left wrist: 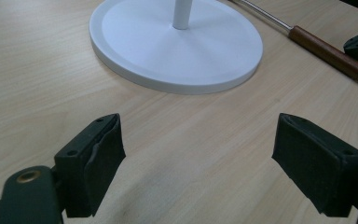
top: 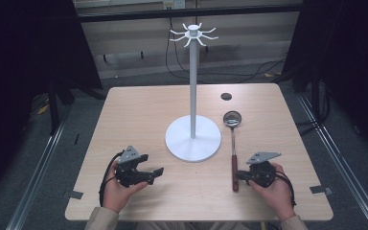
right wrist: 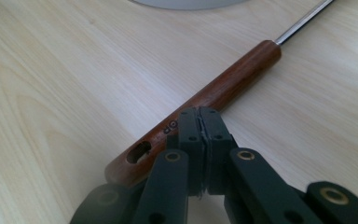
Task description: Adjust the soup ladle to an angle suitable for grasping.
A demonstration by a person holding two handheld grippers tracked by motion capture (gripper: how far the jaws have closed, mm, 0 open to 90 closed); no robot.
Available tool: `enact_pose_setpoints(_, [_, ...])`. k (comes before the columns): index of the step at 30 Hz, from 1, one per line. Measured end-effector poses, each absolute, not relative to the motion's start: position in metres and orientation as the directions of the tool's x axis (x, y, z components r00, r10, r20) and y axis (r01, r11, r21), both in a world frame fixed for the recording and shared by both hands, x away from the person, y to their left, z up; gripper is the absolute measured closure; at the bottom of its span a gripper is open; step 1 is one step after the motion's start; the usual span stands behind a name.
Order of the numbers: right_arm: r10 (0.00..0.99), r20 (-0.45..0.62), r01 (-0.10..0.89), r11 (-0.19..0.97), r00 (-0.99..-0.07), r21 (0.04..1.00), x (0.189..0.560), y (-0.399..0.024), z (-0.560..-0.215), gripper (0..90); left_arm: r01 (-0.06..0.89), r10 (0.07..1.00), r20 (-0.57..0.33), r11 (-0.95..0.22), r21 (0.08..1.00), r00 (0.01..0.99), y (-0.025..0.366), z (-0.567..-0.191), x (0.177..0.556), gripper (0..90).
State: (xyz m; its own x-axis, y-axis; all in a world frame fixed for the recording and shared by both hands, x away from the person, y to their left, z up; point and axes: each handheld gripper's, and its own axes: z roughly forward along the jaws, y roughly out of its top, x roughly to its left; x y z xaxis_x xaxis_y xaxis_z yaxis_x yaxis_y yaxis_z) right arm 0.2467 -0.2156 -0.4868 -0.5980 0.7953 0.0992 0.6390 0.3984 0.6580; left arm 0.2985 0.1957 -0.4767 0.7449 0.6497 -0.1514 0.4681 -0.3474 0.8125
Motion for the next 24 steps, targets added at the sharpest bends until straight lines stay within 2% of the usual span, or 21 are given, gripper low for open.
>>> enact_pose_setpoints(8, [0.76,0.11,0.614,0.42,-0.64,0.668,0.255,-0.191,-0.488,88.0,0.47,0.654,-0.151,-0.346,0.812,0.742,0.2,-0.477,0.297,16.2])
enact_pose_setpoints(13, [0.745,0.112,0.603,0.431,-0.658,0.671,0.26,-0.183,-0.491,83.3,0.474,0.659,-0.146,-0.352,0.807,0.737,0.202,-0.478,0.296,16.2])
enact_pose_setpoints(15, [0.77,0.113,0.611,0.397,-0.628,0.685,0.263,-0.188,-0.489,80.5,0.472,0.658,-0.146,-0.35,0.809,0.739,0.203,-0.479,0.296,16.2])
enact_pose_setpoints(19, [0.818,0.115,0.608,0.316,-0.563,0.728,0.274,-0.201,-0.485,81.6,0.474,0.661,-0.148,-0.346,0.81,0.736,0.203,-0.48,0.297,16.3])
enact_pose_setpoints(24, [0.875,0.046,0.58,0.279,-0.481,0.765,0.306,-0.212,-0.484,83.5,0.479,0.663,-0.148,-0.35,0.805,0.734,0.203,-0.481,0.298,16.4])
